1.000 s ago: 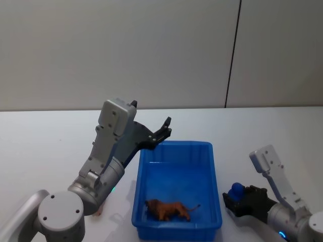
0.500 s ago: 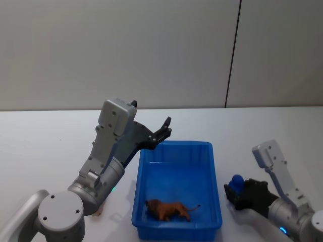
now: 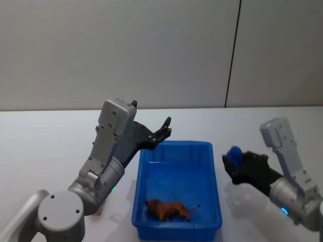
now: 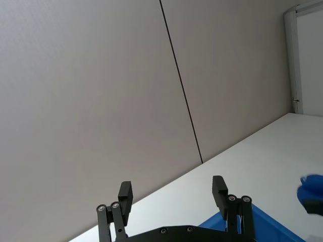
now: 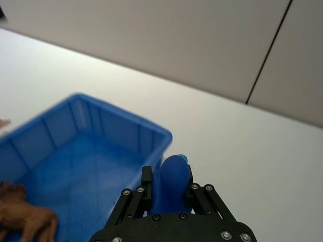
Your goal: Pick up the two dolls from the table and place them into the box.
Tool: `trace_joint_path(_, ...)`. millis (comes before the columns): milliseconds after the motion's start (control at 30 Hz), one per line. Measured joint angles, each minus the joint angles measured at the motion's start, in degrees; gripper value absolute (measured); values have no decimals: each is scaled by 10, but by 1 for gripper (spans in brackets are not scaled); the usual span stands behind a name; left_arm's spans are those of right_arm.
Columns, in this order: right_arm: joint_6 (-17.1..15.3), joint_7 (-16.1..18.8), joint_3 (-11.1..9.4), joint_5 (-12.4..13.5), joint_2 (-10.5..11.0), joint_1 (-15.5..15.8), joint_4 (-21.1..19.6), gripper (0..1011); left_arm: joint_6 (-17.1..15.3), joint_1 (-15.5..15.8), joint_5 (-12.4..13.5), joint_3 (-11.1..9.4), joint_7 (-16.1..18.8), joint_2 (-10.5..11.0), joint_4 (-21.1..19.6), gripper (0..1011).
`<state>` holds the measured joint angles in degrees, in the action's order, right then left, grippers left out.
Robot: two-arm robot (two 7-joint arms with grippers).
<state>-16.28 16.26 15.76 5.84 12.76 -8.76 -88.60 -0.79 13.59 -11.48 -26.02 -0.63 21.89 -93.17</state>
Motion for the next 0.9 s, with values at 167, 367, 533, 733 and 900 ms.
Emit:
trace_joint_path(167, 3, 18, 0, 6, -3, -10, -11, 299, 0, 0, 0, 0, 0, 0, 0, 1001)
trace_joint_path(367, -13, 49, 2, 12, -10, -28, -13, 264, 0, 0, 0, 0, 0, 0, 0, 1001)
trace_joint_path(533, -33, 69, 6, 13, -15, -40, -8, 240, 0, 0, 0, 0, 0, 0, 0, 1001)
trace_joint_path(733, -67, 94, 13, 4, -22, -55, 8, 209, 0, 0, 0, 0, 0, 0, 0, 1001)
trace_joint_path(900, -101, 114, 22, -12, -29, -67, 29, 180, 0, 0, 0, 0, 0, 0, 0, 1001)
